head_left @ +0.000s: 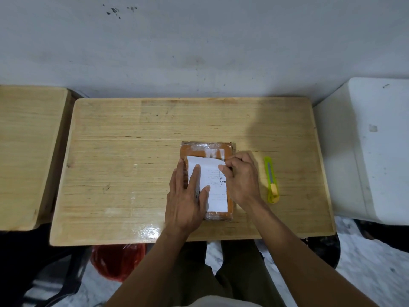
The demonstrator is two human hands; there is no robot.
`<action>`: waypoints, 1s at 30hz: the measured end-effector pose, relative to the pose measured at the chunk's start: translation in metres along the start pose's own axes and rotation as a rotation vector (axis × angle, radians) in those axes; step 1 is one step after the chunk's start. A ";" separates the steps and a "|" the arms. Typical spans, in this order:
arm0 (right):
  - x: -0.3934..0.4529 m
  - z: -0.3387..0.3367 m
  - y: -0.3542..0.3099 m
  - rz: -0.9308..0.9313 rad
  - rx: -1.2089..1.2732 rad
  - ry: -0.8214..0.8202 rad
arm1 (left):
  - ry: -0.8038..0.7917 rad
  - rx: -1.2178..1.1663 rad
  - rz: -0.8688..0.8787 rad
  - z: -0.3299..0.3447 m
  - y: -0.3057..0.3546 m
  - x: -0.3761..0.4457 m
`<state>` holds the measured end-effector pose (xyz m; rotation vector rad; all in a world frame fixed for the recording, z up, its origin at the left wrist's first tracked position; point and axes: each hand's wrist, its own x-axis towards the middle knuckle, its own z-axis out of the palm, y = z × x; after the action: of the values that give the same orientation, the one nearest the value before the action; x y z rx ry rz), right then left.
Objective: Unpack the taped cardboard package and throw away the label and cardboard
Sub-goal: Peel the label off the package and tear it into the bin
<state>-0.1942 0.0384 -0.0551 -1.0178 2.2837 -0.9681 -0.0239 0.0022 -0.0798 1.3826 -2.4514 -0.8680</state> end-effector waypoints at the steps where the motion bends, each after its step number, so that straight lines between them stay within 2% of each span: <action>1: -0.003 0.000 -0.001 0.009 0.055 0.016 | 0.003 -0.013 0.010 0.000 0.000 0.000; 8: -0.025 0.002 -0.005 0.074 0.201 0.056 | 0.005 -0.021 0.089 0.007 -0.002 0.002; 21: -0.022 -0.018 -0.006 0.304 0.439 -0.230 | 0.003 -0.052 0.069 0.001 -0.001 -0.001; 26: -0.025 -0.024 -0.012 0.360 0.483 -0.210 | -0.003 -0.078 0.064 -0.002 0.000 -0.002; 30: -0.024 -0.026 -0.009 0.404 0.610 -0.253 | -0.009 -0.071 0.066 -0.001 -0.004 -0.001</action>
<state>-0.1921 0.0633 -0.0283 -0.3749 1.7176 -1.1680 -0.0201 0.0012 -0.0808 1.2696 -2.4324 -0.9388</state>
